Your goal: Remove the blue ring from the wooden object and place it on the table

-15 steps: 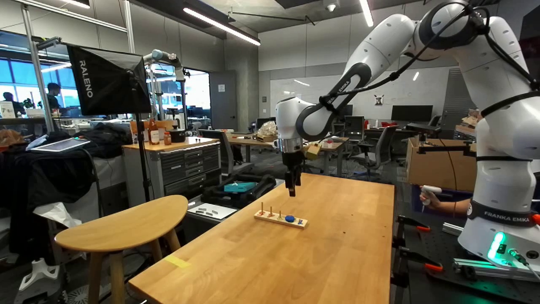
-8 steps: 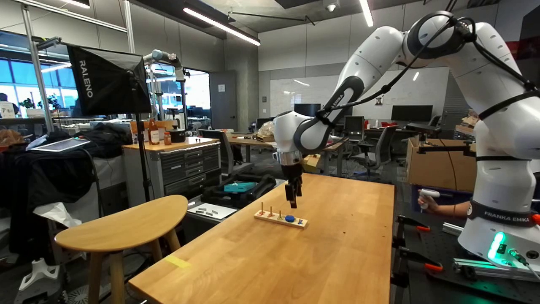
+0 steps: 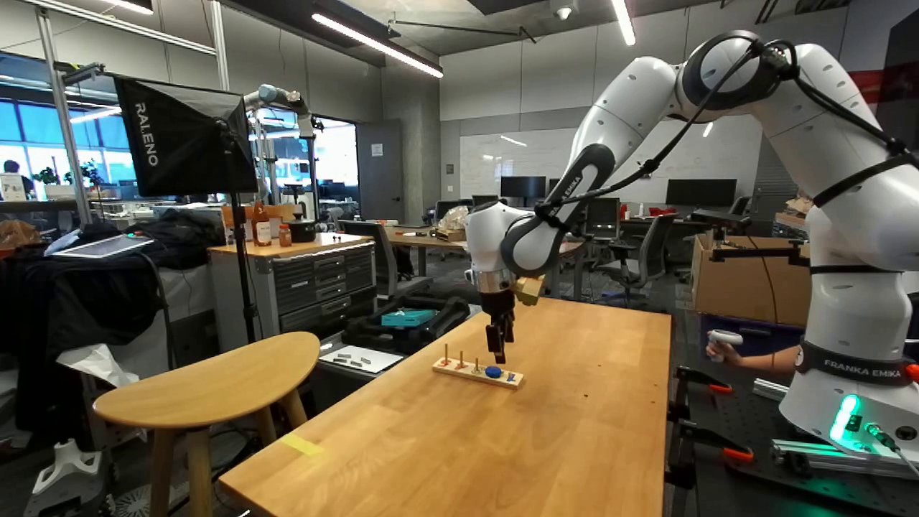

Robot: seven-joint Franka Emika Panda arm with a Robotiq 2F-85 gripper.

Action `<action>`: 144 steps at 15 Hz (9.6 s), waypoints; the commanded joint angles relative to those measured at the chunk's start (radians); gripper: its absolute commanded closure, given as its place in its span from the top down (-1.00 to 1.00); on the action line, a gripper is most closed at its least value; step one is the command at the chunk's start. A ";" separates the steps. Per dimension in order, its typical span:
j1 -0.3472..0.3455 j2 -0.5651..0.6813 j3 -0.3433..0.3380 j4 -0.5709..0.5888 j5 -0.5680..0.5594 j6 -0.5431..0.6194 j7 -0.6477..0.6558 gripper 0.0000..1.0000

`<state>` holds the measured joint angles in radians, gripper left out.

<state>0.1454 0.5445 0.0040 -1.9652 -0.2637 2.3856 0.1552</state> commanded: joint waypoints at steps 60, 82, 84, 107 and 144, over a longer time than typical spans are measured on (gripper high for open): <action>0.009 0.175 0.011 0.195 0.116 0.016 0.029 1.00; 0.010 0.117 0.043 0.256 0.176 -0.051 0.028 -0.65; 0.014 0.098 0.037 0.275 0.173 -0.069 0.034 -0.65; 0.002 0.085 -0.061 0.154 0.061 -0.071 0.067 0.97; 0.110 -0.060 0.079 0.596 0.104 -0.647 0.093 1.00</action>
